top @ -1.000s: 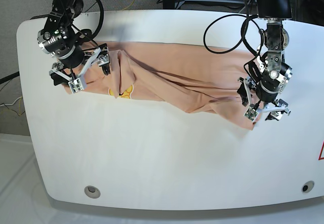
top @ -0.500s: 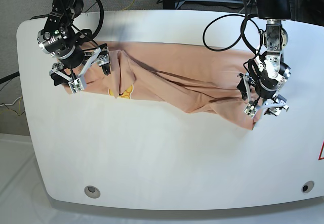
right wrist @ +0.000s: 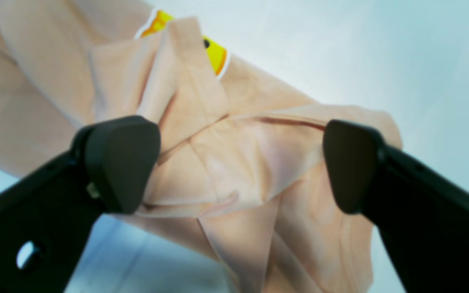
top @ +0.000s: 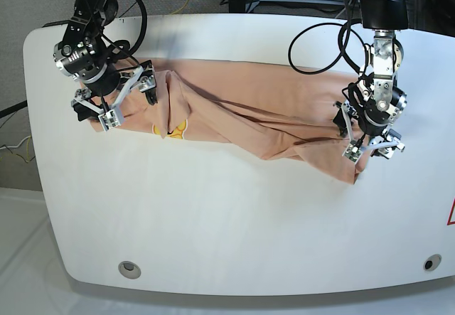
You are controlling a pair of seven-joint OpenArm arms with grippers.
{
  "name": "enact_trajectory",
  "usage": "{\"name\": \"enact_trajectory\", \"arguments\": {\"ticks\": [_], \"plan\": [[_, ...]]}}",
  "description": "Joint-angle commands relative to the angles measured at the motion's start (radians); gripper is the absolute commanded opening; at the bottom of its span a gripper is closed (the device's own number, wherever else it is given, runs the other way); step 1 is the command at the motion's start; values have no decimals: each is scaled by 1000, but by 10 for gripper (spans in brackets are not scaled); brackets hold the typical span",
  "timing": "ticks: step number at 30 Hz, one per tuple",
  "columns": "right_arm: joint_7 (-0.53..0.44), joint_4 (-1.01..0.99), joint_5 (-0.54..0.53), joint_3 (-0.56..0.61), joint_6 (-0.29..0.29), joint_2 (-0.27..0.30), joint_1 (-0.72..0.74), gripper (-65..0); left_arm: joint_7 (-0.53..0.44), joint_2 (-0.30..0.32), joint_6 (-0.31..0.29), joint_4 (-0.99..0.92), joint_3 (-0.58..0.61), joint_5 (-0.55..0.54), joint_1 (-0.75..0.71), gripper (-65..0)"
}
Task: Fold the T-shirt properly
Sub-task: 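Move the open left gripper down onto the shirt's folded edge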
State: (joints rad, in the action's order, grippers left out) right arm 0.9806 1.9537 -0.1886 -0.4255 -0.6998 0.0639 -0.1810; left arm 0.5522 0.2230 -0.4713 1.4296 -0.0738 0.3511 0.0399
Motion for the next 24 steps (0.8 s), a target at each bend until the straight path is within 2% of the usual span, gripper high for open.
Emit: {"name": "enact_trajectory", "arguments": {"ticks": [1, 9, 15, 24], "plan": [[-16, 16, -13, -3, 2, 9, 10, 0, 4, 9, 3, -14, 9, 10, 8, -195], [-16, 16, -13, -5, 2, 11, 10, 0, 1, 9, 6, -45, 56, 10, 36, -196], [-16, 16, -13, -3, 2, 9, 8, 0, 1, 11, 59, -42, 101, 10, 47, -196], [-16, 16, -13, -3, 2, 9, 4, 0, 6, 29, 85, -43, 150, 10, 65, -196]]}}
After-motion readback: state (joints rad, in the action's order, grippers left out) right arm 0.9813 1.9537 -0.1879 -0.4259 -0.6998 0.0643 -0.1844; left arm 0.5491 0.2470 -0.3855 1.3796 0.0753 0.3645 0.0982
